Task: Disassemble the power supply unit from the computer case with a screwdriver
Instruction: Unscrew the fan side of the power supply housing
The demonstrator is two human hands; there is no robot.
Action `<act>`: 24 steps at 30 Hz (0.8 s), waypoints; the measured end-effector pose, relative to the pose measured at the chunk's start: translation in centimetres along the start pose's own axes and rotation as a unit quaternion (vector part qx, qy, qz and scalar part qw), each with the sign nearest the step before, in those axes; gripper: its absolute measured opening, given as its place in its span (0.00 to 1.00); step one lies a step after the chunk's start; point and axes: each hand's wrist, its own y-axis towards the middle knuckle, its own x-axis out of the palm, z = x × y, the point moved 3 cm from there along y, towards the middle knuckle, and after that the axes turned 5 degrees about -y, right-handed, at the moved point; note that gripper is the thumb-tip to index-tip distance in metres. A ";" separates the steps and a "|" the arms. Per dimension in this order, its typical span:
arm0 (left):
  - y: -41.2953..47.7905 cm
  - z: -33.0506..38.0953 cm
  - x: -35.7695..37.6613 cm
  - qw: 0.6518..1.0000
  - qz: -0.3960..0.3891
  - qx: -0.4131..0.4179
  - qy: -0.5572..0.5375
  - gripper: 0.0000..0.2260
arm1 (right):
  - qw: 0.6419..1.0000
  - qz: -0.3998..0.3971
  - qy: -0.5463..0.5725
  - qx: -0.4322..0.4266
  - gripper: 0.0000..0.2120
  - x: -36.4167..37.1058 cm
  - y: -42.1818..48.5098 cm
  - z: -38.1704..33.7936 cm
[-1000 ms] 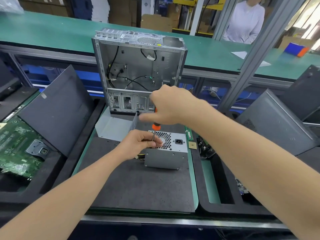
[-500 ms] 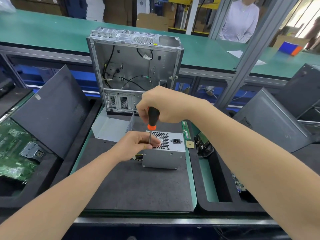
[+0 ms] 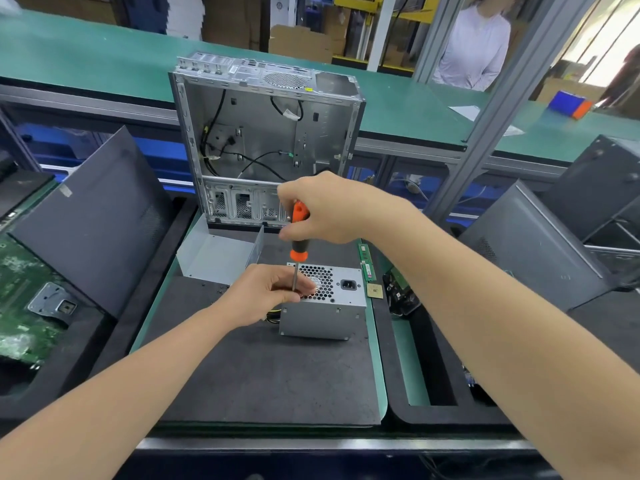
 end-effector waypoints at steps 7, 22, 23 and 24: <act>0.0 0.1 0.0 1.000 0.005 0.007 0.005 0.15 | 0.990 -0.041 -0.036 -0.131 0.16 -0.9 -0.4 0.1; 0.2 -0.1 -0.2 1.000 0.003 0.000 0.011 0.15 | 0.986 0.068 -0.110 0.105 0.13 1.1 0.5 -1.0; 0.2 -0.1 -0.2 1.000 0.002 -0.002 0.007 0.14 | 0.992 0.059 -0.087 0.070 0.10 1.0 0.4 -0.7; 0.2 0.0 -0.2 1.000 0.002 -0.002 0.005 0.14 | 0.996 0.047 -0.064 0.029 0.08 0.8 0.3 -0.5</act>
